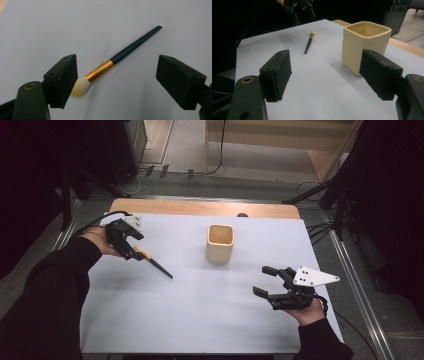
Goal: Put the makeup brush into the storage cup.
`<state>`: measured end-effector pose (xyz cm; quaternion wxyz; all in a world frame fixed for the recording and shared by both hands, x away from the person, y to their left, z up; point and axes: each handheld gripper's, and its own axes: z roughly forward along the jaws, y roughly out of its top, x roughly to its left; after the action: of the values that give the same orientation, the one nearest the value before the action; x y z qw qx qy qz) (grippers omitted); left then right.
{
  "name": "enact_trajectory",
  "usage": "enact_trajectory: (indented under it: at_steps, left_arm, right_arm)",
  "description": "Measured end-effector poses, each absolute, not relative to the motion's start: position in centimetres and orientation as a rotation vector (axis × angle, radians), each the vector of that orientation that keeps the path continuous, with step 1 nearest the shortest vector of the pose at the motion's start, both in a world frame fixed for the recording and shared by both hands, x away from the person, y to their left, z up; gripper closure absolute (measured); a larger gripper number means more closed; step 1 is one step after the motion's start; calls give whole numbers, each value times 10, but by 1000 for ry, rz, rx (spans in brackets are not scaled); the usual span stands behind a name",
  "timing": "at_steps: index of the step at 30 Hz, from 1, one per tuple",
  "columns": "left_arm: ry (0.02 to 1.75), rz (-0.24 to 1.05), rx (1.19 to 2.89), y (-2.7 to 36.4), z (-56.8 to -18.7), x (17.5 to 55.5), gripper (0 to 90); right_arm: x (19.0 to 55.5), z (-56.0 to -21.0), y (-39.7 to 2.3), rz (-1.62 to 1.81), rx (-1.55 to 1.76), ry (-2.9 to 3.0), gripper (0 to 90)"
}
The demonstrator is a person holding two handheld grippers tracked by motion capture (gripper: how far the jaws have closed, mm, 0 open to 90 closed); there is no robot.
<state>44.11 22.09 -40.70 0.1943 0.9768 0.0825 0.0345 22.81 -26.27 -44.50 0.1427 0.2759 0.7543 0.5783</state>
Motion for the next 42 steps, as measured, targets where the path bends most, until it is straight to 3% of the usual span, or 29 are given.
enact_trajectory:
  at_steps: [19,42]
  left_arm:
    - [-104,181,2883,203,-420,460,215]
    - [-260,134,2985,199,-454,464,254]
  right_arm:
    - [228,-446,-262,1659,790,2190,266]
    - [228,-447,-263,1648,801,2192,266]
